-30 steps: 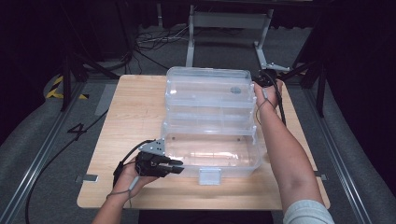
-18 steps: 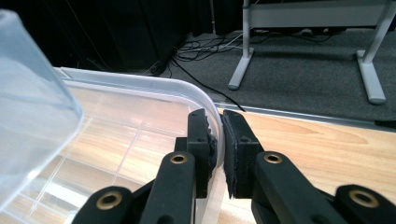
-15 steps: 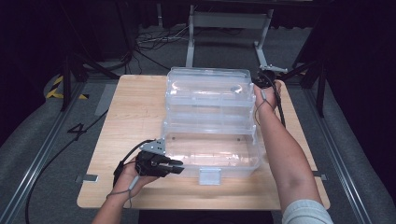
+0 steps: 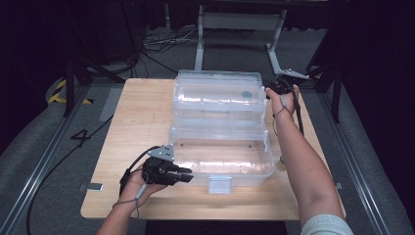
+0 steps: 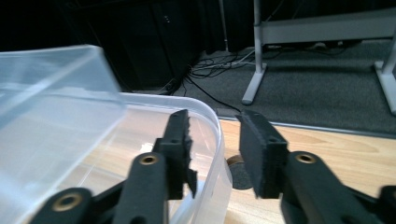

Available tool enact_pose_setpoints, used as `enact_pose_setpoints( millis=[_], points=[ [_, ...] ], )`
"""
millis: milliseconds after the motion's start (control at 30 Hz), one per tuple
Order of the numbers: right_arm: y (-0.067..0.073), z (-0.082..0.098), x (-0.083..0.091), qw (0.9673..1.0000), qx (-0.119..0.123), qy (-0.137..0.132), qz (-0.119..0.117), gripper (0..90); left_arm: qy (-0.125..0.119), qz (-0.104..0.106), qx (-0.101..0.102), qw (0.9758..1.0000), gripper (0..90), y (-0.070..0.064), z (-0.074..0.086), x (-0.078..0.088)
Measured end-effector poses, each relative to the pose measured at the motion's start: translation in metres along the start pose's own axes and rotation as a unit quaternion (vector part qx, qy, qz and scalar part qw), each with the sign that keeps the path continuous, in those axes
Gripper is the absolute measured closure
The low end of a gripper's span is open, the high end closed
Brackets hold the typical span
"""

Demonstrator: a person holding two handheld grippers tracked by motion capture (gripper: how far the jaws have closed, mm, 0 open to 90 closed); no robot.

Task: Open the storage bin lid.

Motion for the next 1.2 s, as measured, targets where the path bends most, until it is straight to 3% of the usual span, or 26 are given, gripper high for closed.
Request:
enact_pose_setpoints(
  millis=[200, 233, 333, 400, 533, 600, 700, 767, 833, 1067, 1200],
  points=[
    [0.002, -0.006, 0.029, 0.9994, 0.031, -0.009, -0.012, 56.3, 0.011, 0.01, 0.022, 0.9996, 72.9, 0.0, -0.004, 0.001],
    [0.003, -0.006, 0.043, 0.9991, 0.03, -0.017, -0.026, 54.2, 0.005, 0.013, 0.024, 0.9996, 70.7, 0.0, -0.006, 0.001],
    [0.004, -0.004, 0.054, 0.9986, 0.032, -0.019, -0.039, 52.4, -0.016, 0.006, 0.017, 0.9997, 68.5, -0.002, -0.012, 0.005],
    [0.007, -0.001, 0.068, 0.9971, 0.035, -0.025, -0.063, 51.9, -0.028, 0.003, 0.015, 0.9995, 66.8, -0.003, -0.014, 0.009],
    [0.012, 0.007, 0.093, 0.995, 0.066, -0.028, -0.07, 50.1, -0.048, -0.007, 0.019, 0.9987, 60.8, -0.002, -0.017, 0.018],
    [0.014, 0.009, 0.101, 0.9939, 0.074, -0.031, -0.076, 49.8, -0.058, -0.02, 0.023, 0.9979, 52.8, 0.0, -0.018, 0.023],
    [0.021, 0.011, 0.116, 0.9915, 0.061, -0.055, -0.101, 49.1, -0.065, -0.016, 0.031, 0.9973, 49.2, 0.001, -0.019, 0.029],
    [0.023, 0.015, 0.123, 0.9907, 0.062, -0.059, -0.105, 49.0, -0.069, -0.021, 0.029, 0.997, 47.8, 0.003, -0.02, 0.033],
    [0.024, 0.018, 0.126, 0.9902, 0.076, -0.038, -0.11, 49.0, -0.072, -0.026, 0.033, 0.9965, 47.0, 0.004, -0.019, 0.037],
    [0.025, 0.02, 0.139, 0.9893, 0.085, -0.032, -0.114, 47.8, -0.068, -0.057, 0.031, 0.9955, 45.8, 0.011, -0.019, 0.045],
    [0.025, 0.021, 0.148, 0.9889, 0.091, -0.03, -0.113, 47.1, -0.064, -0.093, 0.056, 0.992, 46.6, 0.023, -0.018, 0.049]
  ],
)
Point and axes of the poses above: each handheld gripper's, and its own axes: x roughly backward along the jaws, z roughly out of its underside, y roughly to its left, the point moved 6 cm from there along -x, roughly forward along the jaws, and after that the axes turned 7 degrees about x, right-handed, at the moved point
